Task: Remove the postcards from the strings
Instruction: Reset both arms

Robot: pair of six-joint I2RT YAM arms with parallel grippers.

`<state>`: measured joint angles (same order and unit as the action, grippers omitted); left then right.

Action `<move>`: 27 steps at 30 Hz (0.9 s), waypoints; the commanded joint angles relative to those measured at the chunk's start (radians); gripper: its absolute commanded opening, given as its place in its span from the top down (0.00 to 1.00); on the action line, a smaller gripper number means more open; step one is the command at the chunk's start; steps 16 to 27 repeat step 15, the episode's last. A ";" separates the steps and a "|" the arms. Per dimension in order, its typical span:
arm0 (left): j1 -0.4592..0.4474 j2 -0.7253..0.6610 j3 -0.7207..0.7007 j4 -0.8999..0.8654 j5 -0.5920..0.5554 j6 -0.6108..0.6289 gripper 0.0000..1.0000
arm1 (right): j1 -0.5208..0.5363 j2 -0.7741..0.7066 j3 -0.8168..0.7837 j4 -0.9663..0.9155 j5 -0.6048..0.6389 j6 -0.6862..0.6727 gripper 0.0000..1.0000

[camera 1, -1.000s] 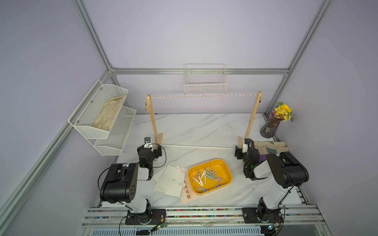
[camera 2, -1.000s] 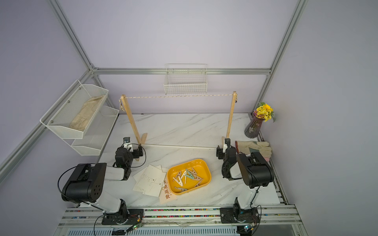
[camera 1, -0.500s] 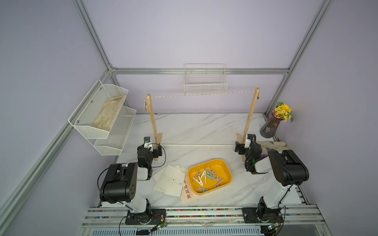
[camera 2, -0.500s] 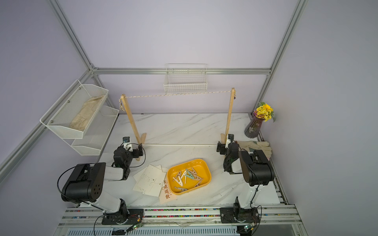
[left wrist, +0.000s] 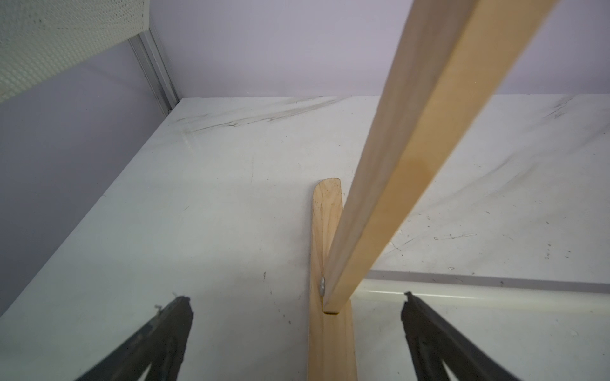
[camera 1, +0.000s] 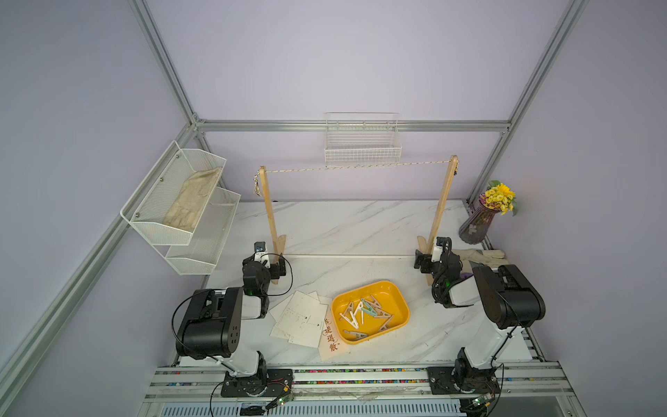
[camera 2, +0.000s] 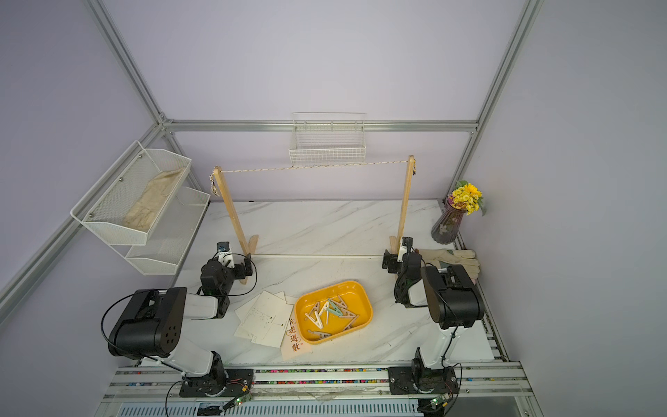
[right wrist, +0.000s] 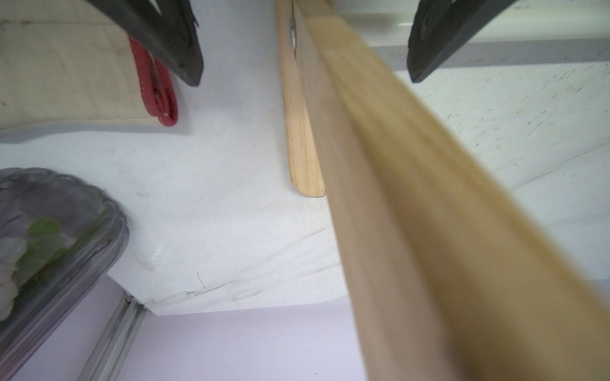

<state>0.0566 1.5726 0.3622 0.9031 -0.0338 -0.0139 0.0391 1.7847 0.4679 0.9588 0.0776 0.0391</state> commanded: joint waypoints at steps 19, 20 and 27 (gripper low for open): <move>-0.006 -0.001 0.021 0.031 -0.004 0.008 0.00 | -0.022 -0.009 0.007 -0.022 -0.025 0.003 0.03; -0.006 -0.001 0.021 0.031 -0.004 0.008 0.00 | -0.022 -0.009 0.007 -0.022 -0.025 0.003 0.03; -0.006 -0.001 0.021 0.031 -0.004 0.008 0.00 | -0.022 -0.009 0.007 -0.022 -0.025 0.003 0.03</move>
